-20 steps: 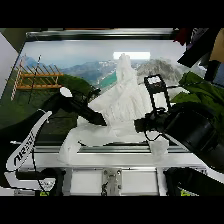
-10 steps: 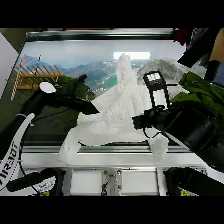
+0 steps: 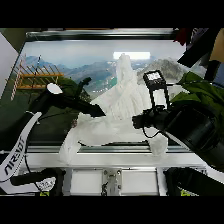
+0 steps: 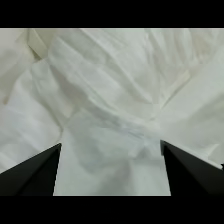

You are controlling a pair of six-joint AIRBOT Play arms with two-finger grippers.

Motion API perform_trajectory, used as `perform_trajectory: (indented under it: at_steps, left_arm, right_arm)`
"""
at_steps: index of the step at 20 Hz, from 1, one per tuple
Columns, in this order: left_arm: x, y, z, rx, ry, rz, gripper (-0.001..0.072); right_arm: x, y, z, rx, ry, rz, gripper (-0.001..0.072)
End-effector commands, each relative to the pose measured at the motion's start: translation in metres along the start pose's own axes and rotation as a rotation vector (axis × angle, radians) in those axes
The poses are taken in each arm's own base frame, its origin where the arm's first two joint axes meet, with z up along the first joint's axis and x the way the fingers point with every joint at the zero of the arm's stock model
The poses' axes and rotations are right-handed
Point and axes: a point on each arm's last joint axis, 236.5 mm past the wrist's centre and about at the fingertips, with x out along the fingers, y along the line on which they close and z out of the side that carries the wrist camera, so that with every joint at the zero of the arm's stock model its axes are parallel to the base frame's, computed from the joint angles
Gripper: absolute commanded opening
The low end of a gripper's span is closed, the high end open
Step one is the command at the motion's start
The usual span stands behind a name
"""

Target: Fold the clothes and pants, and hang the long-sleeved shirts on hangers.

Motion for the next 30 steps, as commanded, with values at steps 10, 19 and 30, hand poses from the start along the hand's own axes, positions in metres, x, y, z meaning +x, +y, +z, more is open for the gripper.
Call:
perform_trajectory:
  at_steps: [10,19,30]
  left_arm:
    - [0.022,-0.008,-0.011,-0.027,0.065,-0.023,0.0009]
    - [-0.229,-0.107,0.132,0.379,-0.602,0.298,0.0007]
    - [-0.037,-0.045,-0.145,0.25,0.067,0.352,0.0009]
  right_arm:
    - [0.0,-0.002,0.003,0.0,-0.014,-0.007,0.0011]
    - [-0.026,-0.043,0.136,0.13,-0.448,0.08,0.001]
    - [0.062,-0.001,-0.002,0.015,-0.114,0.05,0.0009]
